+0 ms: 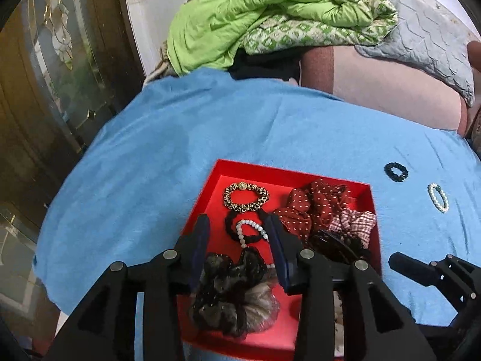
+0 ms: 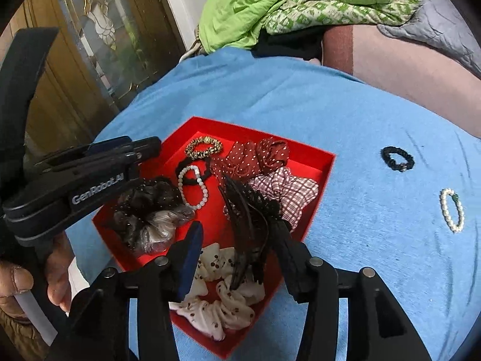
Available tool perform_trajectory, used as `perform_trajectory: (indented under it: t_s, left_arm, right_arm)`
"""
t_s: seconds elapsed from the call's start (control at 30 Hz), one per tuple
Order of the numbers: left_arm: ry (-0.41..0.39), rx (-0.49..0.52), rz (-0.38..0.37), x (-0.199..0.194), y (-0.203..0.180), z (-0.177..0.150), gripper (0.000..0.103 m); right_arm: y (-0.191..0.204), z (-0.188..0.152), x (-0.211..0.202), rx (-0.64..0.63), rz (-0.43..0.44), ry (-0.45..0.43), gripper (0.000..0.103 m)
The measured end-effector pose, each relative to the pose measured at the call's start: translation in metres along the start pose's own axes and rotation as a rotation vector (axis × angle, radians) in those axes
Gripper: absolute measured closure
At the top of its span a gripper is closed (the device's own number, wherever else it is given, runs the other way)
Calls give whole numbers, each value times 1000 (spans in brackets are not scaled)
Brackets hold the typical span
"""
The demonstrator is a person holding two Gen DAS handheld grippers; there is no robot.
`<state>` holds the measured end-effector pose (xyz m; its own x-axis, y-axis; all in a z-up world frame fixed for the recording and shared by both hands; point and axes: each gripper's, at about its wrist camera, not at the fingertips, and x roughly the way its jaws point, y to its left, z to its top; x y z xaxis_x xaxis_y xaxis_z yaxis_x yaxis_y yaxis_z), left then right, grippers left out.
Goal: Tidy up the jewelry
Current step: 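Lower the claw clip into the tray and open the right gripper, then move both tools toward the black hair tie and pearl bracelet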
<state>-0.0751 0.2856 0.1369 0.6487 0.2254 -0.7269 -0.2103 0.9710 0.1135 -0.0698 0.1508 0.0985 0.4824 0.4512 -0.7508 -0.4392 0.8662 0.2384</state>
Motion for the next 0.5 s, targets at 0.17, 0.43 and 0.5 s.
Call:
perform_trajectory:
  t_s: [0.17, 0.43, 0.5]
  left_arm:
    - [-39, 14, 8, -29, -8, -2, 57]
    - [-79, 65, 9, -66, -36, -10, 54]
    - [-84, 79, 7, -72, -45, -10, 54]
  right_arm:
    - [-5, -7, -24, 10, -7, -31, 47]
    - [-30, -25, -60, 49, -43, -69, 45]
    - [-41, -32, -69, 66, -58, -78, 45]
